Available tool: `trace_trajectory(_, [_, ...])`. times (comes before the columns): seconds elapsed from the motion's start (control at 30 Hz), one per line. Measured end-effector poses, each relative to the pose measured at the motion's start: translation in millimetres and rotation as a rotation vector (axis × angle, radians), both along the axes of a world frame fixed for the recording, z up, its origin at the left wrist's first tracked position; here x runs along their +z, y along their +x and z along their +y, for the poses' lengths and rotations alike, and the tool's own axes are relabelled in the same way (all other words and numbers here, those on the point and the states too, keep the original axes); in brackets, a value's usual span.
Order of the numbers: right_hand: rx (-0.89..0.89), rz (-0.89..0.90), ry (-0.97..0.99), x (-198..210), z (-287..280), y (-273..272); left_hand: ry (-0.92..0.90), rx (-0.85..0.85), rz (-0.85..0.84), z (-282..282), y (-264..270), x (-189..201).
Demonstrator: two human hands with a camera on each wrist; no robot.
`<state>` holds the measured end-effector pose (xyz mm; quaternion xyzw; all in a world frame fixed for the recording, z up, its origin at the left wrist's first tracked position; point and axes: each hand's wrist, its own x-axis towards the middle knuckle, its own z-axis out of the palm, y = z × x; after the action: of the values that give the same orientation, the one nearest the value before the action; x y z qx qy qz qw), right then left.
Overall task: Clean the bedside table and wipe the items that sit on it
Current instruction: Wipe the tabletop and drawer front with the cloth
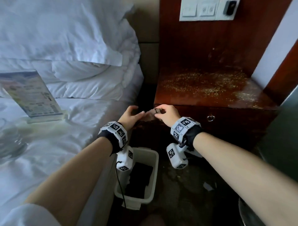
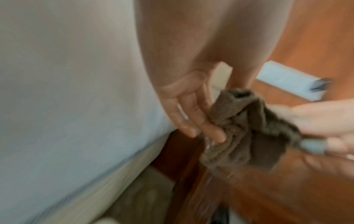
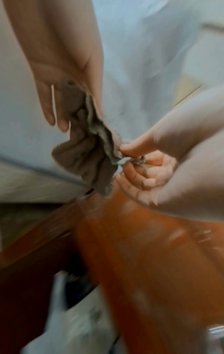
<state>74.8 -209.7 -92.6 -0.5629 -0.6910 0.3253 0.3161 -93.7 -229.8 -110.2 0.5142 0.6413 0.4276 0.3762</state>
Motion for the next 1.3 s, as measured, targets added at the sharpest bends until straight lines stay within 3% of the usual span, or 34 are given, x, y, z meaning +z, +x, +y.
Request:
trace_trajectory(0.07, [0.002, 0.051, 0.082, 23.9, 0.7, 6.4, 0.064, -0.16, -0.02, -0.1, 6.8, 18.4])
trace_trajectory(0.1, [-0.001, 0.065, 0.12, 36.2, 2.1, 10.8, 0.078, -0.204, 0.056, 0.8, 12.0, 29.0])
trace_trajectory(0.2, [0.038, 0.103, 0.157, 61.2, 6.5, 21.5, 0.169, -0.18, 0.252, 9.9, 20.7, 45.6])
trace_trajectory(0.43, [0.028, 0.122, 0.21, 83.2, 32.0, 44.6, 0.166, -0.191, 0.103, 38.3, 39.6, 66.3])
trace_trajectory(0.57, [-0.081, 0.014, 0.212, 83.3, 59.5, 65.2, 0.144, 0.008, -0.125, 66.9, 38.7, 70.1])
trace_trajectory(0.7, [-0.223, -0.055, 0.149, 71.9, 85.5, 92.9, 0.067, 0.155, -0.064, 106.1, 38.7, 61.3])
trace_trajectory(0.87, [-0.236, -0.362, 0.0, 50.8, 103.0, 114.2, 0.042, 0.128, 0.092, 136.6, 58.9, 45.5])
trace_trajectory(1.03, [-0.231, -0.411, 0.012, 40.3, 114.5, 112.7, -0.057, 0.253, 0.022, 156.1, 69.3, 38.0])
trace_trajectory(1.13, [-0.253, -0.457, 0.041, 41.2, 115.9, 110.3, -0.095, 0.122, 0.005, 157.2, 74.3, 41.2])
trace_trajectory(1.23, [-0.212, -0.445, 0.264, 42.3, 107.8, 104.3, -0.142, -0.057, 0.284, 153.4, 77.9, 48.0])
trace_trajectory(1.3, [-0.026, -0.428, 0.311, 44.7, 99.9, 96.8, -0.102, -0.042, 0.516, 151.2, 73.8, 51.9])
